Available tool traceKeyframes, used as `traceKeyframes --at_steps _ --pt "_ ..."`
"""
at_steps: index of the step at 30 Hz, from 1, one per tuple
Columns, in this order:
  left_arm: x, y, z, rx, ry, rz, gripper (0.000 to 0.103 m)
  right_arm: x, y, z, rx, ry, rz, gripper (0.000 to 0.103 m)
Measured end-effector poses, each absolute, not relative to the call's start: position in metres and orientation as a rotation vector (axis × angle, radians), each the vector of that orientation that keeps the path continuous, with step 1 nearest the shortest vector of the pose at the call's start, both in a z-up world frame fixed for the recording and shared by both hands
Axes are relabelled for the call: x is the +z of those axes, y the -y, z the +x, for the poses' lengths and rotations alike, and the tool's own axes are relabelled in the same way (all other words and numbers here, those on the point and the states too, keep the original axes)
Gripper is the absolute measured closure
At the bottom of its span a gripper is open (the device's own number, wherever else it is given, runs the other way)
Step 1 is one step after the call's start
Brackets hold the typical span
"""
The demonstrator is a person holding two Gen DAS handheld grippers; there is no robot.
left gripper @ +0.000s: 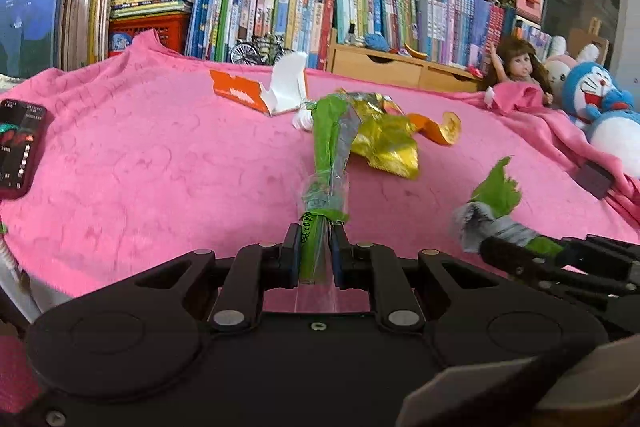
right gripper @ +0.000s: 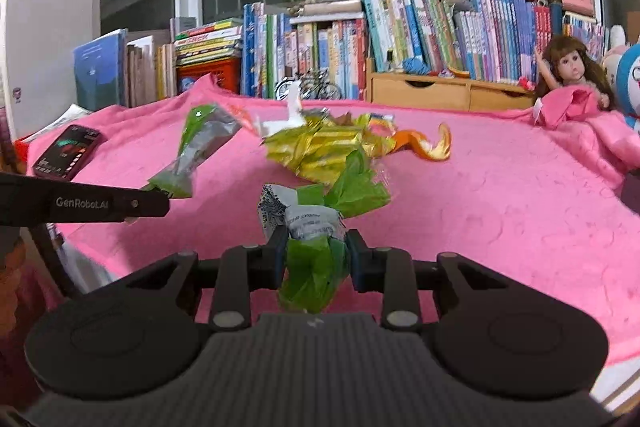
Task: Collect trash
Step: 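Carry both wrappers down into the black bin and open both grippers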
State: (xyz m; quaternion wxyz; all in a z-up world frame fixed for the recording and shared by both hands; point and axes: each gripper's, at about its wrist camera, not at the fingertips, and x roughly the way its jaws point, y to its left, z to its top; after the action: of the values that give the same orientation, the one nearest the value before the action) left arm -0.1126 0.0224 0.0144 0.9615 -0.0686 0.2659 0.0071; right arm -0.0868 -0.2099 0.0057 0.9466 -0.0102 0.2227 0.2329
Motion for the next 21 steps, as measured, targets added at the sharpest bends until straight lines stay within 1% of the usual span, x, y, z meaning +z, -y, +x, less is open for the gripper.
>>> traceKeyframes --at_steps 7,13,21 --pt "0.009 -0.018 -0.142 0.010 -0.577 -0.122 0.089 0.000 0.210 -0.115 0.506 -0.488 -0.028 0.066" --pt "-0.007 -0.018 -0.159 -0.009 -0.671 -0.137 0.089 -0.011 0.209 -0.132 0.523 -0.541 -0.032 0.066" --pt "-0.040 -0.011 -0.168 -0.039 -0.828 -0.098 0.089 -0.040 0.209 -0.143 0.538 -0.681 -0.024 0.066"
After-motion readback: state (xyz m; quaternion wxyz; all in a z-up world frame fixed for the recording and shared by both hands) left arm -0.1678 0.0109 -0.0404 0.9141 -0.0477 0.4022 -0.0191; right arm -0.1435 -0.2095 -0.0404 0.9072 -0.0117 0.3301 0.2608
